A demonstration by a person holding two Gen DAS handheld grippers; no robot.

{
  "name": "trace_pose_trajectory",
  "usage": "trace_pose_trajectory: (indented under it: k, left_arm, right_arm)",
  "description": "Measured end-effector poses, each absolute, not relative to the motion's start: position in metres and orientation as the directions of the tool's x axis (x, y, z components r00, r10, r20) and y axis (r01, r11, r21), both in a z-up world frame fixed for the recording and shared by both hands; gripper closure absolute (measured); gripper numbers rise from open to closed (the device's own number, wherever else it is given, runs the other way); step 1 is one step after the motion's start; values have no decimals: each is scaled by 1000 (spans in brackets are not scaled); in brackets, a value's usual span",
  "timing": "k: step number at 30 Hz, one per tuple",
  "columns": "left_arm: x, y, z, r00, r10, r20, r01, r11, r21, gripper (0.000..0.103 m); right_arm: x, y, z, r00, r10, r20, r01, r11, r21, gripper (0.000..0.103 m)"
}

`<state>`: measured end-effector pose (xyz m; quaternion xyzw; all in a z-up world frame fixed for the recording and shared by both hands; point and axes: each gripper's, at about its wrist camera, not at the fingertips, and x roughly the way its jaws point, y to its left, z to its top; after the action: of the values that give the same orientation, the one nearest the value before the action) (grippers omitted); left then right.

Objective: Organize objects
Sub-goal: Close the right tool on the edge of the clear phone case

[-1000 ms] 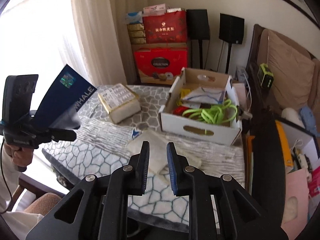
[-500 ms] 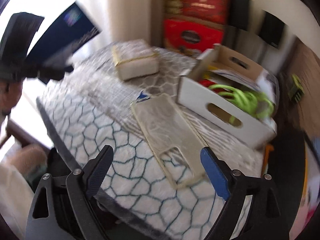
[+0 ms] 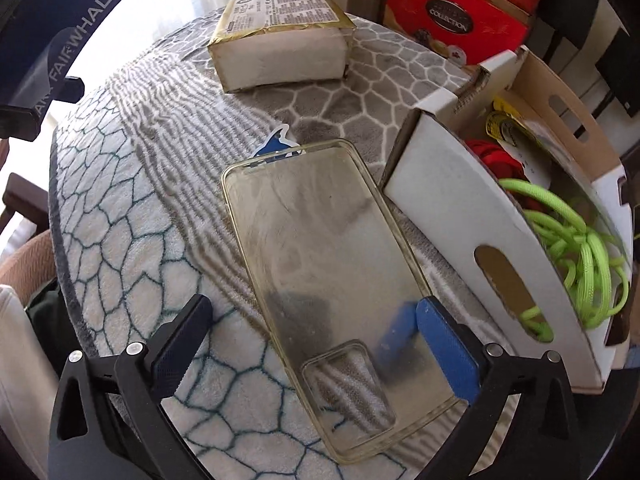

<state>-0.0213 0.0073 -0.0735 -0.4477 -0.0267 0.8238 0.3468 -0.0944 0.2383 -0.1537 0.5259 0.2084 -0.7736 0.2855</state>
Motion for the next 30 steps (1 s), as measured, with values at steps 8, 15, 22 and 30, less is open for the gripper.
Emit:
trace_pose_trajectory:
  k: [8,15,22,30]
  left_arm:
    - [-21,8,-82,-351,591,-726,-537,-763,-361,66]
    - [-15,15,-76,-370,582,-724,-546,-767,-337,66]
    - [-10,18,-64,-411,568,-713,-548,-779,-305,66]
    - [-6,20,-62,-428,569,-702,-541,-784,-305,66]
  right_arm:
    - [-45,236,-140,-456,-160,-876,508,-855,-108,92]
    - [-10,228,-133,-579,-97,-810,410,-893,-186,97]
    - [6,221,-106,-651,-133,-747,395,-900,-183,100]
    - [15,224,-86,-674,-142,-725,354,-923,-149,100]
